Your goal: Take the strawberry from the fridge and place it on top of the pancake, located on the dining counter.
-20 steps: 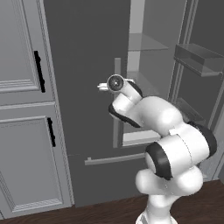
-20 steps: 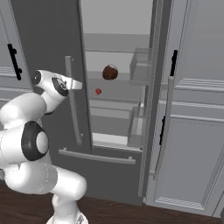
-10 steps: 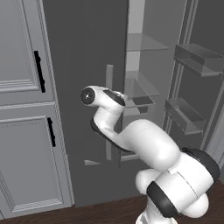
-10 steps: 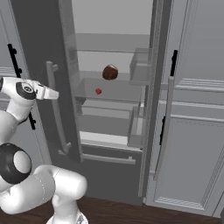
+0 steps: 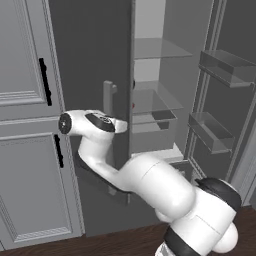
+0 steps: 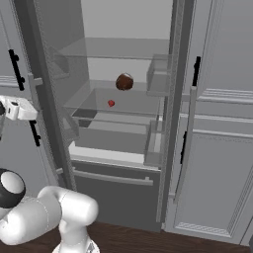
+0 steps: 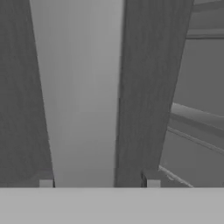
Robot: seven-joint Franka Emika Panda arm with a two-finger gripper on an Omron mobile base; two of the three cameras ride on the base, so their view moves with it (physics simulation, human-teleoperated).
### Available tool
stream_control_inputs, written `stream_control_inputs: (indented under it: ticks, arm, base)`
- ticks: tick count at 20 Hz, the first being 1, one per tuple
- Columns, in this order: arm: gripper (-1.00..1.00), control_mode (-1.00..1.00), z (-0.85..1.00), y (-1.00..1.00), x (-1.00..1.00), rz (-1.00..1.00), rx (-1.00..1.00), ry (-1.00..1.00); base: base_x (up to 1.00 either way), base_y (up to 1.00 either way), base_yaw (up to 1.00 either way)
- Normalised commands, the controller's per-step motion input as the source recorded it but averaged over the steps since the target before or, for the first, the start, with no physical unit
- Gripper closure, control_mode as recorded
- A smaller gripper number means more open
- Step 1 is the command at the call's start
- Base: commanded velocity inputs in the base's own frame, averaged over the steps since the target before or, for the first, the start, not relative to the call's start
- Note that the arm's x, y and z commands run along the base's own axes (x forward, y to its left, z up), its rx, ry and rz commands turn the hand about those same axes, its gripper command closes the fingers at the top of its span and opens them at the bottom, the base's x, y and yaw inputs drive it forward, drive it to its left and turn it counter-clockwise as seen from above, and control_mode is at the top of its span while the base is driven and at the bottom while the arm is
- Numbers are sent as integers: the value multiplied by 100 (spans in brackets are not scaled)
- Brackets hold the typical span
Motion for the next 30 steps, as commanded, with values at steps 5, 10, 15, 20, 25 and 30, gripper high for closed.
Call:
stream_control_inputs:
  ticks: [5, 10, 15, 20, 25, 30]
  arm:
    - [-100, -100, 0, 62, -10, -1, -4, -2]
    - [-100, -100, 0, 26, -78, 0, 1, 0]
    - [-100, -100, 3, -61, -100, 2, 20, -2]
    - [-100, -100, 34, -100, -76, 5, 57, 0]
    - [-100, -100, 24, -100, -44, 10, 77, 3]
    - [-100, -100, -2, -100, 66, 0, 87, 10]
  base:
    - [0, 0, 0]
    - [0, 0, 0]
    - [0, 0, 0]
    - [0, 0, 0]
    - [0, 0, 0]
    - [0, 0, 0]
